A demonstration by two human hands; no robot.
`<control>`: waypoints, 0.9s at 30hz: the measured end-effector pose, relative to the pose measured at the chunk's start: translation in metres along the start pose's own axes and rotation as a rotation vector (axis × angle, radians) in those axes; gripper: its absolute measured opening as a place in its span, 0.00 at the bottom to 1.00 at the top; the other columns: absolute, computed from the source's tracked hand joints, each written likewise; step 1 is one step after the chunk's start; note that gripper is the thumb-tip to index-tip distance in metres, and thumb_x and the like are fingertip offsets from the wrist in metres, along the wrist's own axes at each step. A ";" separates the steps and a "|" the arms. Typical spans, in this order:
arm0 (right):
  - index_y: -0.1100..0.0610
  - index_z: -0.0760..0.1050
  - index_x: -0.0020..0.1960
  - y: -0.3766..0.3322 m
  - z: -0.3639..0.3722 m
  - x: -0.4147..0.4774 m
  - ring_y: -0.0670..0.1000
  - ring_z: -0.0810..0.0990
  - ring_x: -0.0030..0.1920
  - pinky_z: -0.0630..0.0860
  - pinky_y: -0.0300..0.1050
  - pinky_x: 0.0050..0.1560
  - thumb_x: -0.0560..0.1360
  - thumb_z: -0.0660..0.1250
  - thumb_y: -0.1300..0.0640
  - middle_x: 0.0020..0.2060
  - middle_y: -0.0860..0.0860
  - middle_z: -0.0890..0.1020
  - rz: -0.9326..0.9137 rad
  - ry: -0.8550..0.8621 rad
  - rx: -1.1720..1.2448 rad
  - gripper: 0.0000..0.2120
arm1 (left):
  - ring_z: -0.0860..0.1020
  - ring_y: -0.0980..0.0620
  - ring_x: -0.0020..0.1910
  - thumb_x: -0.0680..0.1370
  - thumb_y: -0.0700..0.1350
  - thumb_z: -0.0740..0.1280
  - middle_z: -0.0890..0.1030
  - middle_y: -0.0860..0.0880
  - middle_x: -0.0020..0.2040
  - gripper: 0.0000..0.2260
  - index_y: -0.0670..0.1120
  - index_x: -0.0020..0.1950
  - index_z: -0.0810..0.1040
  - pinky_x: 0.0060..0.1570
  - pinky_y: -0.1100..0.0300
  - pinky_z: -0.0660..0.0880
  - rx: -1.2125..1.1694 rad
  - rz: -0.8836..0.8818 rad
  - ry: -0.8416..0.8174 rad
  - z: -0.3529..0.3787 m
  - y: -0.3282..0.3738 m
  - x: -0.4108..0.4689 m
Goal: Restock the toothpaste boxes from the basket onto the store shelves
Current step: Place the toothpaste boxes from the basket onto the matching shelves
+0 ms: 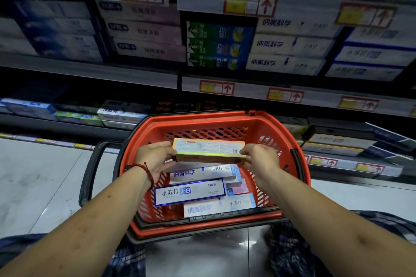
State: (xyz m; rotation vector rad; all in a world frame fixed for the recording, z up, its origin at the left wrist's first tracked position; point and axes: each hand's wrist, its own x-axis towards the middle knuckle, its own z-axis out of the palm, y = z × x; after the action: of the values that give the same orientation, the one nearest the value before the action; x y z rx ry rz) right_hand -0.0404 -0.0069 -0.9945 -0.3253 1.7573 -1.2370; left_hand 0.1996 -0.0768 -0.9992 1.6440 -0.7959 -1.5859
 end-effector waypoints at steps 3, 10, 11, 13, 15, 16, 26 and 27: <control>0.62 0.84 0.42 -0.003 -0.004 -0.003 0.62 0.83 0.55 0.79 0.62 0.61 0.60 0.72 0.61 0.46 0.58 0.86 -0.035 -0.022 -0.007 0.11 | 0.85 0.45 0.48 0.74 0.27 0.68 0.87 0.41 0.47 0.12 0.39 0.52 0.84 0.50 0.53 0.81 0.017 0.026 -0.048 0.003 0.001 -0.001; 0.58 0.84 0.46 -0.011 -0.003 -0.006 0.57 0.83 0.56 0.77 0.58 0.63 0.66 0.72 0.62 0.47 0.54 0.87 -0.064 -0.050 -0.013 0.08 | 0.84 0.49 0.50 0.75 0.39 0.75 0.87 0.46 0.46 0.05 0.44 0.43 0.80 0.56 0.49 0.80 -0.013 0.113 0.007 0.003 -0.002 0.003; 0.58 0.84 0.45 -0.012 -0.003 -0.007 0.57 0.84 0.54 0.79 0.58 0.62 0.69 0.72 0.60 0.46 0.54 0.88 -0.071 -0.030 -0.024 0.06 | 0.84 0.49 0.50 0.74 0.43 0.77 0.87 0.46 0.46 0.08 0.45 0.41 0.79 0.56 0.48 0.81 0.016 0.129 0.035 0.003 -0.004 0.004; 0.57 0.83 0.42 -0.013 -0.003 -0.007 0.59 0.85 0.51 0.80 0.60 0.59 0.73 0.73 0.58 0.43 0.55 0.87 -0.085 0.020 -0.024 0.03 | 0.84 0.49 0.50 0.71 0.48 0.79 0.86 0.46 0.47 0.13 0.46 0.37 0.76 0.53 0.47 0.82 0.065 0.158 0.092 0.004 -0.007 0.004; 0.58 0.82 0.44 -0.015 -0.003 -0.008 0.58 0.87 0.47 0.82 0.59 0.57 0.76 0.72 0.58 0.42 0.54 0.86 -0.093 0.035 -0.001 0.04 | 0.85 0.48 0.48 0.71 0.51 0.80 0.86 0.45 0.47 0.15 0.45 0.37 0.76 0.51 0.48 0.83 0.071 0.161 0.121 0.003 -0.009 0.004; 0.60 0.81 0.45 -0.017 -0.003 -0.010 0.59 0.87 0.45 0.83 0.59 0.55 0.76 0.72 0.58 0.41 0.54 0.86 -0.092 0.044 0.018 0.05 | 0.85 0.47 0.48 0.70 0.51 0.80 0.86 0.45 0.47 0.15 0.44 0.38 0.78 0.49 0.49 0.83 0.048 0.148 0.123 0.002 -0.009 0.004; 0.68 0.79 0.47 -0.022 0.000 -0.007 0.64 0.86 0.50 0.84 0.60 0.51 0.70 0.77 0.55 0.46 0.64 0.86 -0.099 0.026 0.115 0.16 | 0.86 0.45 0.50 0.74 0.41 0.77 0.87 0.43 0.50 0.06 0.43 0.49 0.86 0.51 0.54 0.82 -0.075 0.120 0.106 0.005 -0.004 0.004; 0.66 0.80 0.47 -0.023 0.000 -0.007 0.65 0.86 0.51 0.84 0.61 0.53 0.71 0.76 0.58 0.46 0.65 0.86 -0.094 0.012 0.115 0.12 | 0.85 0.46 0.51 0.73 0.40 0.77 0.87 0.43 0.50 0.06 0.43 0.50 0.85 0.53 0.54 0.82 -0.078 0.124 0.106 0.005 -0.003 0.003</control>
State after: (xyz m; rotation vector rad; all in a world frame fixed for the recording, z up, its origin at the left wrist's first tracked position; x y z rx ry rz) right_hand -0.0432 -0.0133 -0.9715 -0.3370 1.6890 -1.4033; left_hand 0.1950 -0.0781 -1.0035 1.5784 -0.7565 -1.4140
